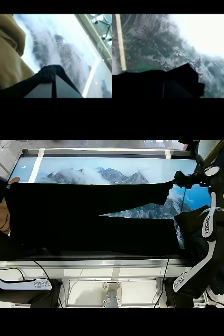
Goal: Fold the clothes and pants, and hang the long-sleeved shirts on hangers.
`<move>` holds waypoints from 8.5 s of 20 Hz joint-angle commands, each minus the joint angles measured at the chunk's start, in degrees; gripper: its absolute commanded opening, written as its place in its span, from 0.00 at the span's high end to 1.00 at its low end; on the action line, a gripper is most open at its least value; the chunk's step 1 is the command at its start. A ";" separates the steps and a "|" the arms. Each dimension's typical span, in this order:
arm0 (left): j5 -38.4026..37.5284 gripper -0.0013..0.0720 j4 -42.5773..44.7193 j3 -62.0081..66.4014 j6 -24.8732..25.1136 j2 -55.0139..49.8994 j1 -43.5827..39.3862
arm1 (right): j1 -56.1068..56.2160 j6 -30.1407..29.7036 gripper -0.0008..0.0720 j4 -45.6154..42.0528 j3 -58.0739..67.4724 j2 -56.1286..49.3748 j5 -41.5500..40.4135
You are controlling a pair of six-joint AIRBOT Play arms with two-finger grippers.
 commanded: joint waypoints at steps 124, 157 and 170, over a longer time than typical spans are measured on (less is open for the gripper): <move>-19.52 0.97 36.48 24.30 -26.01 -14.27 -2.93 | 5.01 16.41 0.98 5.68 1.09 -5.25 -18.99; -15.02 0.10 24.87 24.33 3.50 -1.29 -28.15 | -4.02 4.79 0.23 4.90 1.92 -13.33 4.96; -15.28 0.10 24.90 24.33 3.52 -1.29 -28.11 | 1.40 1.29 0.98 8.87 2.32 -11.80 11.28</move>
